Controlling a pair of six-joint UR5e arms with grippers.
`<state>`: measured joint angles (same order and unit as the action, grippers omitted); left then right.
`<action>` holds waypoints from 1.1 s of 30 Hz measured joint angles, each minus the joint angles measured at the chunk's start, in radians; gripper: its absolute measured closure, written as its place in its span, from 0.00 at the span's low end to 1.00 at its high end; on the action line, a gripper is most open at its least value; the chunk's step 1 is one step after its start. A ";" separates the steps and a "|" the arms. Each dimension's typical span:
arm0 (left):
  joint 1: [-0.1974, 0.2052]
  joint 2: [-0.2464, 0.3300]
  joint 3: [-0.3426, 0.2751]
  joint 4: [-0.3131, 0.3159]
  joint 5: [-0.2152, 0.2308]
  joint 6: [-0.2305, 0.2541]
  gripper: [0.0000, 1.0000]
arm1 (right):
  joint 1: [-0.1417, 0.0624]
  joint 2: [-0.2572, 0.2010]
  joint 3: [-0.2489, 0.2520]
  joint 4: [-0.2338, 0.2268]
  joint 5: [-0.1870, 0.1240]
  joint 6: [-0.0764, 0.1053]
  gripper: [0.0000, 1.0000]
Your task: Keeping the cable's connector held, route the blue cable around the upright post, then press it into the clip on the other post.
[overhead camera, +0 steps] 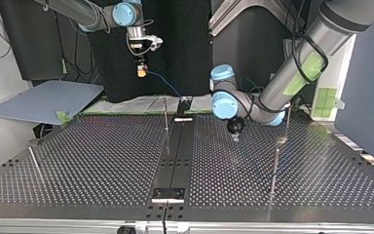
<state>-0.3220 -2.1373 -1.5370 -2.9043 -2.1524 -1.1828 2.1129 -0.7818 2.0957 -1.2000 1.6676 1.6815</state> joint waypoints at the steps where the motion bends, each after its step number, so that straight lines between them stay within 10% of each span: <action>1: -0.001 -0.009 0.000 -0.001 -0.003 0.001 0.01 | 0.000 0.000 0.000 0.000 0.000 0.000 1.00; 22: -0.022 -0.105 0.000 -0.036 0.002 -0.012 0.01 | 0.000 0.000 0.001 0.001 0.000 0.000 1.00; 33: -0.051 -0.187 0.000 -0.059 0.095 -0.079 0.01 | 0.000 0.000 0.000 0.001 0.000 0.000 1.00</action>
<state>-0.3726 -2.3242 -1.5374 -2.9632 -2.0575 -1.2620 2.1131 -0.7818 2.0957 -1.1989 1.6676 1.6818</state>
